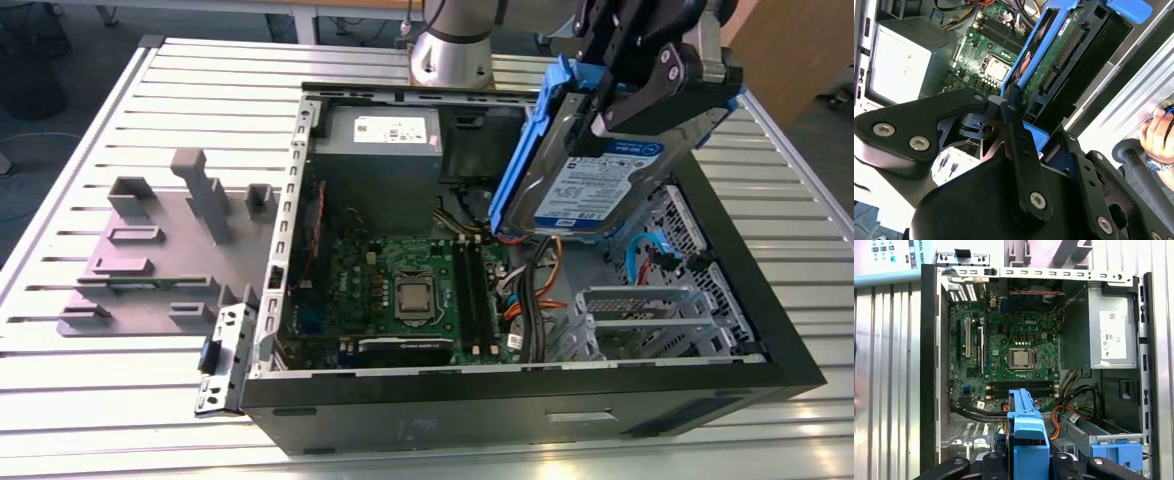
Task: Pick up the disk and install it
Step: 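Insert the disk into the insertion slot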
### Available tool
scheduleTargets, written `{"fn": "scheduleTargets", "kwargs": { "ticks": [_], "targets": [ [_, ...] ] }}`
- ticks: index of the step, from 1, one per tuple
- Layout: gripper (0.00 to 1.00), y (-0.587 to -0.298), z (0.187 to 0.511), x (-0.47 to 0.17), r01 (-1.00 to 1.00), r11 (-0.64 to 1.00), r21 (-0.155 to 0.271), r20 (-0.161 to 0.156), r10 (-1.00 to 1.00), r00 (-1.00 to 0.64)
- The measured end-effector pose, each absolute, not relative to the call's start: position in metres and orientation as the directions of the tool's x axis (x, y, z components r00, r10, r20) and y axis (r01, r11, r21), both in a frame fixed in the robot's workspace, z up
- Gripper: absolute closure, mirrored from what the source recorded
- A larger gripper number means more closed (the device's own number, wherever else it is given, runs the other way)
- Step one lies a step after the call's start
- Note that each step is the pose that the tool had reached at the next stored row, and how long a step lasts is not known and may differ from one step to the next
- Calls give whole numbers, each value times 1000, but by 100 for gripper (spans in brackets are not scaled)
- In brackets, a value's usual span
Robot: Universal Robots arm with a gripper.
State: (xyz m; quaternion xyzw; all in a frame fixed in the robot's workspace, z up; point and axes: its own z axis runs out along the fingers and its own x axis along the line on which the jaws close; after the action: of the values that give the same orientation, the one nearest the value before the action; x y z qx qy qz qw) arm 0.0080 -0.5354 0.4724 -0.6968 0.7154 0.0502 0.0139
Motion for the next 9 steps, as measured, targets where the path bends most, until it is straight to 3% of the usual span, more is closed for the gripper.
{"fn": "scheduleTargets", "kwargs": {
  "ticks": [9],
  "targets": [
    [63,-539,472,8,-998,24,52,-90,-996,-29]
  ]
}}
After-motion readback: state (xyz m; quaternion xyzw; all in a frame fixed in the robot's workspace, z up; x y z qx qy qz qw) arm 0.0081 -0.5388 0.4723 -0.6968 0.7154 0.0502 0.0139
